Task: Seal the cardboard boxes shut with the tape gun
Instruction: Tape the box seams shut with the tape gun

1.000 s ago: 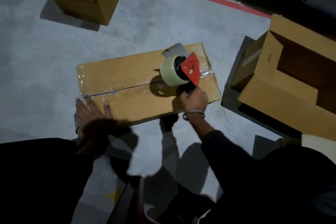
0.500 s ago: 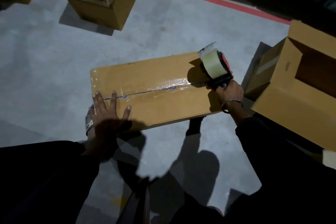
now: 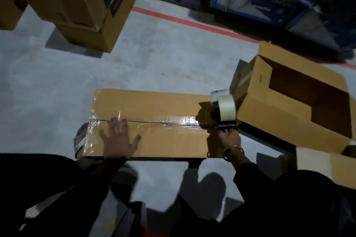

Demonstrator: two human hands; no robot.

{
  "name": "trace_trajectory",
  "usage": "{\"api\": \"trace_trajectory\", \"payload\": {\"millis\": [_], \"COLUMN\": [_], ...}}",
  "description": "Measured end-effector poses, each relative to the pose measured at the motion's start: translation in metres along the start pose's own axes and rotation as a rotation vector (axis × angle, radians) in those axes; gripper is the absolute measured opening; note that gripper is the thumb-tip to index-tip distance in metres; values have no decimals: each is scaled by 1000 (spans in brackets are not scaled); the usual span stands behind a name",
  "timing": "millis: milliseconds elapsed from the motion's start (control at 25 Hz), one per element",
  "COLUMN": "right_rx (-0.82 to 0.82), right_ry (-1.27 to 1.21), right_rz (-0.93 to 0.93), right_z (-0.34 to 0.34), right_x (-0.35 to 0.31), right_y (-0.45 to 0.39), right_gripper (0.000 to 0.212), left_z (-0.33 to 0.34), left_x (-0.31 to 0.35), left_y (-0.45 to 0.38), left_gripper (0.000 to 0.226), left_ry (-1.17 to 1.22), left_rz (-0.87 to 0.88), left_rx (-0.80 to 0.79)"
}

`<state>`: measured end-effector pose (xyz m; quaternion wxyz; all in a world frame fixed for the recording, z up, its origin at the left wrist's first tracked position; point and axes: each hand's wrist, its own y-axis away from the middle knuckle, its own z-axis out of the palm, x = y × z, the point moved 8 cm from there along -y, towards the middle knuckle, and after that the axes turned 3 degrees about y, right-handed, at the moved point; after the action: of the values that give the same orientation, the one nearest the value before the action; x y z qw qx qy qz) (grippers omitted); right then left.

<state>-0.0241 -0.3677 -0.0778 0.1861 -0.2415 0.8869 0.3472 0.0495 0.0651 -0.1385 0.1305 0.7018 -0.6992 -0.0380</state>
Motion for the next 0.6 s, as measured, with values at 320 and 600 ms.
{"api": "trace_trajectory", "payload": {"millis": [320, 600], "right_rx": [-516, -736], "right_ry": [-660, -777], "right_rz": [237, 238], "right_z": [-37, -46], "right_x": [-22, -43], "right_y": [74, 94], "right_gripper": [23, 40], "left_z": [-22, -64], "left_x": [201, 300], "left_y": [40, 57], "left_gripper": [47, 69], "left_ry": [458, 1423], "left_rz": [284, -389], "left_rx": [-254, -1091]}}
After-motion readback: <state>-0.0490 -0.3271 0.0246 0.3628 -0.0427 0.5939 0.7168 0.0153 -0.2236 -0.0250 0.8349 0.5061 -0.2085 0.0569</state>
